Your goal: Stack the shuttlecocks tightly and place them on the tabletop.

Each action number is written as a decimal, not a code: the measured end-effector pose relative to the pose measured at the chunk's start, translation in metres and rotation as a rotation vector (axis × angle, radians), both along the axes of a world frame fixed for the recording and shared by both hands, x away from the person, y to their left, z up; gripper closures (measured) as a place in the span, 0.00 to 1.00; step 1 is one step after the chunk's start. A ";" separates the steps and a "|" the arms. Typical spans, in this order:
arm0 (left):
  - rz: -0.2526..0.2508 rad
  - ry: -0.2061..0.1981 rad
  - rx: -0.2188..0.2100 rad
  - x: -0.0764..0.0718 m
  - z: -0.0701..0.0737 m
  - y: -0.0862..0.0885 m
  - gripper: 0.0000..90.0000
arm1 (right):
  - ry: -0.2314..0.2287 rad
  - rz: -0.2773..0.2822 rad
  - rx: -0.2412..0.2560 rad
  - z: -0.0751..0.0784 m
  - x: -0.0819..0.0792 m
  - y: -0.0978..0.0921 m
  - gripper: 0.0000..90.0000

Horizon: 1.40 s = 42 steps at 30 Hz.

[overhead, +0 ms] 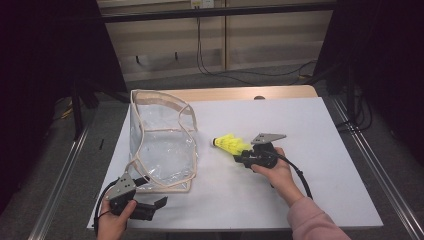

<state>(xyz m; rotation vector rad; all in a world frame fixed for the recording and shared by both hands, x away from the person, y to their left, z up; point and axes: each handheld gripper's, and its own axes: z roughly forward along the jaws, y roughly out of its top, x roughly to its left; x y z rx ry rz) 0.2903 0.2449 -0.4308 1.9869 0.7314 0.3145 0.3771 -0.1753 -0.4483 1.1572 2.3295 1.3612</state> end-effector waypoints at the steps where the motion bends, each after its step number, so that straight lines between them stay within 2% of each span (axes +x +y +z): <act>1: 0.000 -0.002 0.000 0.000 0.000 0.000 0.04 | 0.000 -0.007 -0.001 0.000 0.000 0.001 0.70; 3: 0.001 -0.001 -0.001 0.000 0.000 0.000 0.03 | -0.001 -0.020 -0.007 0.000 0.001 0.001 0.62; 9: 0.000 0.001 0.002 0.000 0.000 0.000 0.03 | -0.002 -0.033 -0.020 0.000 0.003 0.007 0.58; 17: -0.002 0.001 0.002 0.000 0.000 0.000 0.03 | 0.005 -0.051 -0.020 -0.002 0.006 0.015 0.43; 22: -0.003 0.001 0.002 0.000 0.000 0.000 0.03 | 0.001 -0.055 -0.028 -0.004 0.008 0.018 0.39; 34: -0.003 0.001 0.001 0.000 0.000 0.000 0.03 | 0.022 -0.074 -0.020 -0.005 0.011 0.024 0.31; 35: -0.003 0.001 0.002 0.000 0.000 0.000 0.03 | 0.009 -0.075 -0.027 -0.006 0.012 0.024 0.31; 38: -0.005 0.000 -0.004 0.000 0.000 0.000 0.03 | 0.021 -0.085 -0.023 -0.006 0.012 0.026 0.32; 42: -0.007 0.001 -0.008 0.000 0.000 0.000 0.04 | 0.007 -0.093 -0.019 -0.006 0.014 0.028 0.38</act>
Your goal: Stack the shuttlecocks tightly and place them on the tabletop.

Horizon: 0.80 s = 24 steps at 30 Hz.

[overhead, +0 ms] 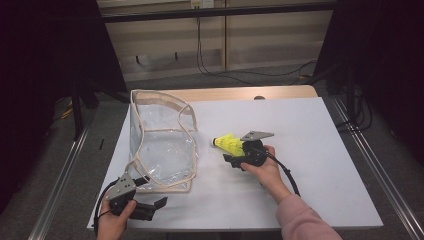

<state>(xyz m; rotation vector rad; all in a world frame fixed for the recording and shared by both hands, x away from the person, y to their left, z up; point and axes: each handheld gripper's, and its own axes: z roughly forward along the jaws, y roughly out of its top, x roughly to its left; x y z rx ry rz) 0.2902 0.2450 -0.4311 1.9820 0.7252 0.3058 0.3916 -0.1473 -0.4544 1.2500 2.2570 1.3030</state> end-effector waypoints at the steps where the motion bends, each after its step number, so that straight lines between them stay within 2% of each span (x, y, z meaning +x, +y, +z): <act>1: 0.000 0.000 0.001 0.000 0.000 0.000 0.04 | -0.005 -0.001 -0.003 0.000 0.000 0.000 0.39; 8: 0.003 -0.003 0.009 0.000 0.000 0.000 0.04 | 0.010 -0.026 0.004 0.000 0.002 0.005 0.45; 17: -0.001 -0.001 0.001 0.000 0.000 0.000 0.04 | -0.006 -0.046 0.010 -0.002 0.004 0.006 0.53; 24: 0.003 -0.001 0.011 0.000 0.000 0.000 0.04 | -0.010 -0.052 0.002 -0.002 0.004 0.008 0.63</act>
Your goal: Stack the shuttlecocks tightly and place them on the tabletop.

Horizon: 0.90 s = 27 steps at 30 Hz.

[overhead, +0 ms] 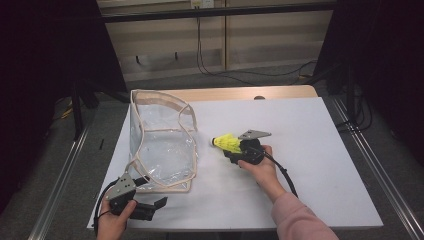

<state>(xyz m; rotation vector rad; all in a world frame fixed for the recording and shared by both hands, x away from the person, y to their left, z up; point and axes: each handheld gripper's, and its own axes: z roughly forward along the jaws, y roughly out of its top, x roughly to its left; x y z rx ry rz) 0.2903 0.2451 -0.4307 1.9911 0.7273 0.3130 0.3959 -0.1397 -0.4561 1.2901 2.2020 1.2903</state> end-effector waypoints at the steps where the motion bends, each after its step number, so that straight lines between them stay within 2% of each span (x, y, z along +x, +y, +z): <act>1: -0.001 0.000 0.000 0.000 0.000 0.000 0.04 | -0.001 -0.001 -0.002 0.000 0.000 0.000 0.65; 5: -0.003 0.001 -0.015 0.000 0.000 0.000 0.04 | -0.008 -0.001 -0.006 0.000 0.000 0.001 0.71; 7: -0.006 0.000 -0.009 0.000 0.000 0.000 0.04 | -0.015 0.005 -0.010 0.000 0.000 0.002 0.74; 16: -0.006 0.000 -0.009 0.000 0.000 0.000 0.04 | -0.010 -0.003 -0.012 0.000 0.001 0.002 0.77; 19: -0.006 0.000 -0.009 0.000 0.000 0.000 0.04 | -0.005 -0.005 -0.007 0.000 0.000 0.002 0.85; 27: -0.005 -0.002 -0.008 0.000 0.000 0.000 0.04 | -0.014 0.023 -0.019 0.001 0.001 0.001 0.89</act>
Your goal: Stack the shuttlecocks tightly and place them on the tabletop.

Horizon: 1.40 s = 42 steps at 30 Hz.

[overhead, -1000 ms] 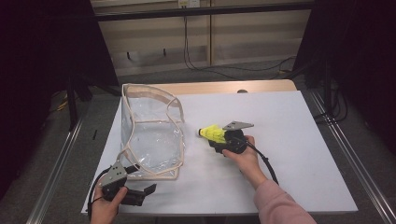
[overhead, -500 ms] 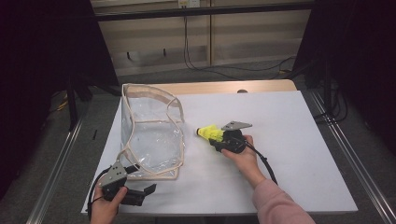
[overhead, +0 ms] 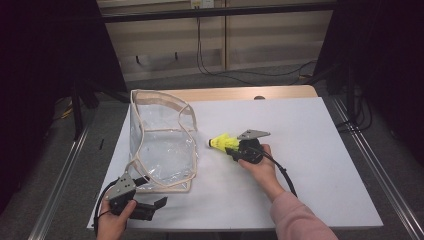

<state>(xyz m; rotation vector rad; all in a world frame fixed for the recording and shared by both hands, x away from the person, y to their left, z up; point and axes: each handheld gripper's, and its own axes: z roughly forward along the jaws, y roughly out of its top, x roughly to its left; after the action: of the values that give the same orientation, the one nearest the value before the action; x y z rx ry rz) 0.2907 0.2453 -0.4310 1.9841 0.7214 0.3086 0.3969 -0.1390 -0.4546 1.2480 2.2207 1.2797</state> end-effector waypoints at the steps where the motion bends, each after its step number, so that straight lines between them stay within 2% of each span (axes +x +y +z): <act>1: 0.000 -0.001 0.001 0.000 0.000 0.000 0.04 | -0.001 0.010 -0.003 0.000 0.000 -0.001 0.91; 5: 0.000 0.001 -0.001 0.000 0.000 0.000 0.04 | -0.005 0.024 -0.011 0.002 0.000 -0.003 0.93; 6: 0.000 0.001 -0.001 0.000 0.000 0.000 0.04 | 0.008 0.029 -0.008 0.003 -0.001 -0.004 0.93; 8: 0.004 0.002 0.009 0.000 0.000 0.000 0.04 | 0.005 0.037 -0.016 0.003 -0.001 -0.005 0.93; 9: 0.006 0.002 0.008 0.000 0.000 0.000 0.04 | 0.023 0.034 -0.007 0.004 -0.003 -0.005 0.93; 11: 0.008 0.000 0.009 0.000 0.000 0.000 0.04 | 0.016 0.046 -0.009 0.004 -0.003 -0.005 0.92; 14: 0.008 0.002 0.008 0.000 0.000 0.000 0.03 | 0.011 0.043 -0.004 0.003 -0.002 -0.005 0.87; 17: 0.007 0.001 0.008 0.000 0.000 0.000 0.04 | 0.026 0.037 0.009 0.002 -0.003 -0.002 0.79; 22: 0.007 -0.002 0.001 0.000 0.000 -0.001 0.03 | 0.018 0.046 0.003 0.002 -0.004 0.001 0.71; 23: 0.008 0.007 0.000 0.000 0.000 -0.001 0.03 | 0.018 0.039 0.001 0.002 -0.004 0.002 0.71; 24: 0.007 0.006 0.002 0.000 0.000 -0.001 0.03 | 0.004 0.043 -0.003 0.001 -0.003 0.002 0.72; 29: 0.000 0.002 -0.004 0.000 0.000 -0.001 0.03 | -0.002 0.013 -0.005 0.000 -0.001 0.008 0.73; 32: 0.001 0.008 -0.011 0.000 0.000 -0.001 0.03 | -0.014 0.016 -0.010 -0.001 0.001 0.010 0.88; 35: -0.001 0.002 -0.005 0.000 0.000 0.000 0.03 | -0.021 0.026 -0.024 -0.001 0.002 0.010 0.93; 36: -0.001 0.003 -0.005 0.000 0.000 0.000 0.03 | -0.027 0.030 -0.037 0.000 0.002 0.010 0.94; 42: 0.000 0.003 -0.007 0.000 0.000 0.000 0.03 | -0.021 0.051 -0.039 0.003 0.001 0.004 0.96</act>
<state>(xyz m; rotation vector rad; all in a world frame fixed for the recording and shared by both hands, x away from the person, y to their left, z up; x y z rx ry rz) 0.2906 0.2451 -0.4312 1.9787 0.7236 0.3031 0.3983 -0.1352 -0.4517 1.1656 2.2658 1.2553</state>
